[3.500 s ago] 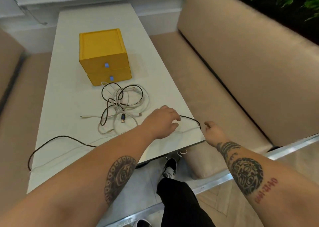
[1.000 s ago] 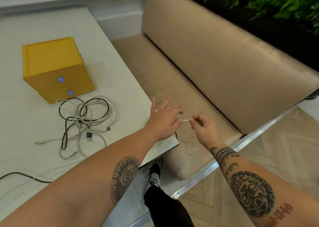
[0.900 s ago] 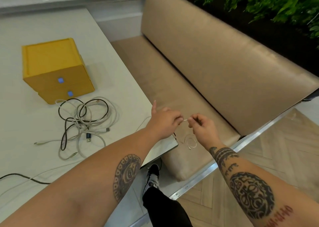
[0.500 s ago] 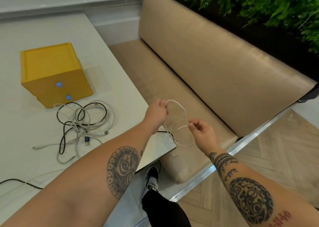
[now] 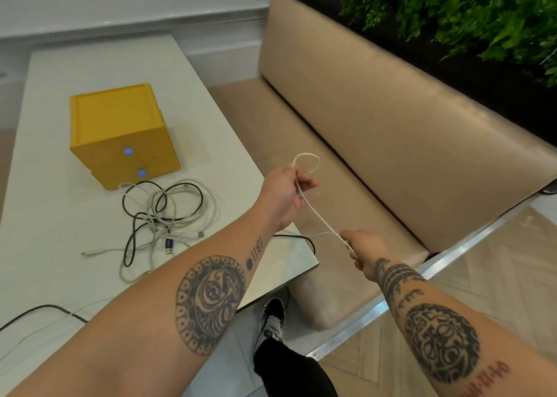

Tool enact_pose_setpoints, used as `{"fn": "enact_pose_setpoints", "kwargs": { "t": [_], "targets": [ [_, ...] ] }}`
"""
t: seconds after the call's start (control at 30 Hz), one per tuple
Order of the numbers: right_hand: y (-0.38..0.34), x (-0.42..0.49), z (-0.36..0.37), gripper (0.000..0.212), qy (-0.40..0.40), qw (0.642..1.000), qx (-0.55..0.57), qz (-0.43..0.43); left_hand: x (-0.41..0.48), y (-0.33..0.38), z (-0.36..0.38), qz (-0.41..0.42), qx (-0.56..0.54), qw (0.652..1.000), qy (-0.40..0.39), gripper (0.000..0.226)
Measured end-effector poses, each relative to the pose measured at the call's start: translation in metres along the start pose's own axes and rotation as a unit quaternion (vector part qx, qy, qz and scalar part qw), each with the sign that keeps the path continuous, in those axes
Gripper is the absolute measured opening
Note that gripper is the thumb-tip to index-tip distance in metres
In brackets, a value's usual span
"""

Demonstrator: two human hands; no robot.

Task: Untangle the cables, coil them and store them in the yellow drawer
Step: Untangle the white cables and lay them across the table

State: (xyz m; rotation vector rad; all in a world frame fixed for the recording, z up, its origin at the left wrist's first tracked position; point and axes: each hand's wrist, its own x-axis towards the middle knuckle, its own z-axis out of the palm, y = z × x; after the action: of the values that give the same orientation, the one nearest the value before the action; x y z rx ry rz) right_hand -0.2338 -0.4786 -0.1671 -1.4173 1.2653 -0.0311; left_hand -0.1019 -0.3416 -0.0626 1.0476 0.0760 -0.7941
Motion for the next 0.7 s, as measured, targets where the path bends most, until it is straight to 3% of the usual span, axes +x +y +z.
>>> {"fn": "enact_pose_setpoints", "kwargs": {
  "t": [0.07,0.17,0.27,0.33,0.43,0.5,0.6,0.7],
  "targets": [
    [-0.002,-0.001,-0.003,0.017,-0.020,0.998,-0.006,0.052,-0.008,-0.009,0.010,-0.010,0.081,0.996,-0.040,0.025],
    [-0.001,0.002,-0.010,0.022,-0.046,0.997,-0.040,0.048,-0.016,-0.025,0.023,-0.021,0.167,0.979,-0.111,0.023],
    [0.004,0.003,-0.020,0.039,-0.073,0.996,-0.004,0.047,-0.026,-0.041,0.037,-0.002,0.253,0.952,-0.173,0.020],
    [0.004,0.004,-0.030,0.052,-0.086,0.994,0.066,0.005,-0.024,-0.055,0.041,0.037,0.366,0.910,-0.192,0.018],
    [0.000,0.004,-0.042,0.088,-0.194,0.958,0.208,-0.039,-0.010,-0.078,0.036,0.101,0.557,0.798,-0.208,0.013],
    [-0.004,0.004,-0.042,0.073,-0.223,0.928,0.296,-0.038,-0.004,-0.091,0.029,0.108,0.624,0.735,-0.242,0.010],
    [0.000,0.008,-0.032,0.021,-0.173,0.936,0.303,-0.045,0.002,-0.094,0.010,0.085,0.673,0.690,-0.253,0.018],
    [0.022,0.012,-0.028,0.009,-0.121,0.963,0.238,-0.025,0.016,-0.087,-0.034,0.175,0.719,0.658,-0.139,0.025]
  ]
}}
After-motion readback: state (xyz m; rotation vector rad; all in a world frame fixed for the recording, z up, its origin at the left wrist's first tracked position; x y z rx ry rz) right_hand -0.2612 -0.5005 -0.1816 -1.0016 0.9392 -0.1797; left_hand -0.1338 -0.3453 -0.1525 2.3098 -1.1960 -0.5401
